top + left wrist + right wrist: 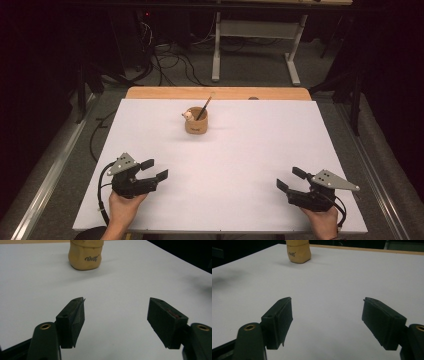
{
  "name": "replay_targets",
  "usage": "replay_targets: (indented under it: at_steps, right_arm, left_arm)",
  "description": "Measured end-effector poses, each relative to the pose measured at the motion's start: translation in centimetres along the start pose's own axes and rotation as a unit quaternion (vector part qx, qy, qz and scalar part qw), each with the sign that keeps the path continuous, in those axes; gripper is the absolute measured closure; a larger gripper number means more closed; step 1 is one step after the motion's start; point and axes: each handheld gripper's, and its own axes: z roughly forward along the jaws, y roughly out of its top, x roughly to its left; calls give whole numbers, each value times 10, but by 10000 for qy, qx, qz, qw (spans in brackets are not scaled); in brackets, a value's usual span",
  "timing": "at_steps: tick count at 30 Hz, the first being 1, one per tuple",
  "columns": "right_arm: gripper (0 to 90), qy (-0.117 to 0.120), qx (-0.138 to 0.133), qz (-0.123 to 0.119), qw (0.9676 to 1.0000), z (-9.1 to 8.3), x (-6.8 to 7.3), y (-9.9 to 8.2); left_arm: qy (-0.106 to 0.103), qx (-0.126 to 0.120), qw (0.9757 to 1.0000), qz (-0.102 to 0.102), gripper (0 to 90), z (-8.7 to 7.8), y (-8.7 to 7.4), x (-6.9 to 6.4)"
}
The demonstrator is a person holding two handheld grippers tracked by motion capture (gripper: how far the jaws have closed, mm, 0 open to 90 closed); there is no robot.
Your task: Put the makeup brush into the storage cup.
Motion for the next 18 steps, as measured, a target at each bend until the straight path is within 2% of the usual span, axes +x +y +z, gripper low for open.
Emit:
replay_targets:
  at_steps: [4, 10, 14, 18]
  right_arm:
    - [262, 24, 8, -1, 10000, 0, 0, 0]
    - [262, 12, -6, -19, 10000, 0, 1, 0]
    - [262, 32, 8, -36, 10000, 0, 1, 0]
    - [262, 35, 6, -45, 10000, 0, 1, 0]
  left_arm:
    - [35, 48, 10000, -13, 307, 1, -2, 1]
    - [66, 99, 9999, 87, 309, 2, -3, -1]
    - [27, 169, 9998, 78, 309, 5, -6, -2]
    - [-8, 199, 9998, -15, 308, 7, -8, 0]
